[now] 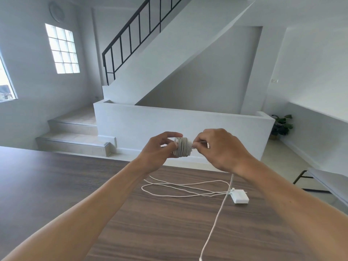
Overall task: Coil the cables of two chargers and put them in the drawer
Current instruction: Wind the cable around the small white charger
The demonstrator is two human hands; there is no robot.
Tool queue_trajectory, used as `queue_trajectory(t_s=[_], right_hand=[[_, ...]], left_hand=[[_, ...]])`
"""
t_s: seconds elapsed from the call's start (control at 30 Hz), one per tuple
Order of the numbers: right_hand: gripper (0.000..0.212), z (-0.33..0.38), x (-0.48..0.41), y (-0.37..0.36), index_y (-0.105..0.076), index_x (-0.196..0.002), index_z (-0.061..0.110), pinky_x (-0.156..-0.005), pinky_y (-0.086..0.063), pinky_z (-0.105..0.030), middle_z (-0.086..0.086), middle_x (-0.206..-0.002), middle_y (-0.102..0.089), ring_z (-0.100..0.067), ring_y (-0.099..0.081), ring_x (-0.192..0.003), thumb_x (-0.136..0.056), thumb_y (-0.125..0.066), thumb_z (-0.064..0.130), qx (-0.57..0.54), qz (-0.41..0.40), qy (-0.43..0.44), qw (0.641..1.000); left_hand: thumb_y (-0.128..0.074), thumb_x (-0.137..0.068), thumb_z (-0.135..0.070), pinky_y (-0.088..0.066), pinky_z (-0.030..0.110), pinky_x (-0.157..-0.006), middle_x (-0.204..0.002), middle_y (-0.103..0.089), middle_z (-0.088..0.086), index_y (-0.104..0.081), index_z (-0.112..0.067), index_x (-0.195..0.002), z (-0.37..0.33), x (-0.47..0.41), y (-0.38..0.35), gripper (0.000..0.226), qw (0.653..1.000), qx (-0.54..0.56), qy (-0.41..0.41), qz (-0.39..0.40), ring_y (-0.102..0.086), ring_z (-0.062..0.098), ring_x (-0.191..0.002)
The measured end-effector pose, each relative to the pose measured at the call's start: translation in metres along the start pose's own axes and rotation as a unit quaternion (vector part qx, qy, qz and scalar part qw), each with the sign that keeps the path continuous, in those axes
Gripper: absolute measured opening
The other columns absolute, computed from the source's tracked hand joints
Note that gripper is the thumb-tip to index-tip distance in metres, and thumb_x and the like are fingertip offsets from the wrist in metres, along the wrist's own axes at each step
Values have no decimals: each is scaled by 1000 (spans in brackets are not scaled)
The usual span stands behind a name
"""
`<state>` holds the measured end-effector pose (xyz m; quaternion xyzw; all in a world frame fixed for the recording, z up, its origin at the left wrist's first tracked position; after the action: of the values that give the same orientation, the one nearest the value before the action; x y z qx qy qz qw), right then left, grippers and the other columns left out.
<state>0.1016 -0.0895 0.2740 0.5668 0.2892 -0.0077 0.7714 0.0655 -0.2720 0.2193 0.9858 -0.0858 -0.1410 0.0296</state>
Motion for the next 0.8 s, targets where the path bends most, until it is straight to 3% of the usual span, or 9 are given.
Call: queue_trajectory(t_s=[0.2,0.33,0.47,0.6,0.67,0.73,0.8], right_hand=[[9,-18,-10,5,-71,-81,29,-72,-44,-30,15,-84,-65,-2,-56,-75,-87,-68,35,-97,-1,3,995],[11,-25,-5,3,-73,-86,25,-59,-35,-10,23,-68,-66,9,-53,-54,-91,-64,27,-207,12,-14,978],[25,-28,2,-12,-68,-77,26,-46,-32,-8,22,-46,-55,2,-46,-40,-96,-55,16,-285,21,-60,956],[39,-23,12,-37,-55,-59,23,-45,-29,-15,18,-40,-50,-4,-40,-37,-98,-51,25,-255,2,-102,962],[36,-20,17,-44,-58,-64,20,-47,-33,-15,15,-47,-56,-3,-48,-43,-98,-50,29,-221,-20,-96,970],[30,-20,19,-50,-67,-77,19,-57,-43,-27,7,-59,-61,-7,-52,-53,-98,-50,32,-173,-25,-88,981],[25,-19,21,-54,-71,-89,25,-63,-44,-32,10,-63,-60,-11,-53,-60,-97,-50,35,-130,-14,-81,988]], left_hand=[[-54,-86,-12,-56,40,-87,-100,-70,16,-64,-9,-114,-11,5,0,30,989,48,48,133,-69,32,-97],[-52,-86,-11,-56,40,-83,-109,-70,18,-62,-5,-115,-16,9,-1,32,970,130,83,187,-68,33,-94],[-51,-86,-10,-58,42,-84,-107,-66,19,-64,-3,-113,-22,8,-7,30,955,230,81,170,-68,36,-90],[-47,-97,-5,-58,42,-87,-109,-65,21,-65,-4,-111,-25,5,-16,23,958,250,75,121,-66,34,-90],[-44,-98,-4,-58,42,-88,-108,-66,21,-66,-3,-109,-24,4,-19,25,962,244,83,87,-66,35,-92],[-44,-98,-4,-59,42,-87,-109,-67,24,-66,-1,-111,-20,4,-20,25,965,238,88,59,-67,37,-93],[-45,-98,-5,-59,41,-87,-116,-67,27,-63,2,-119,-16,2,-19,29,972,216,87,40,-67,41,-100]])
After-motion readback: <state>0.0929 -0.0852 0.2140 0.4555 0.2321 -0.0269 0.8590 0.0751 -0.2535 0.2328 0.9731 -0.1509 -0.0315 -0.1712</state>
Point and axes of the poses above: each hand's wrist, its own x-axis away from the middle knuckle, its own y-axis out of the back of the hand, z = x × y, the point moved 1 cm from there along -x, towards the middle knuckle
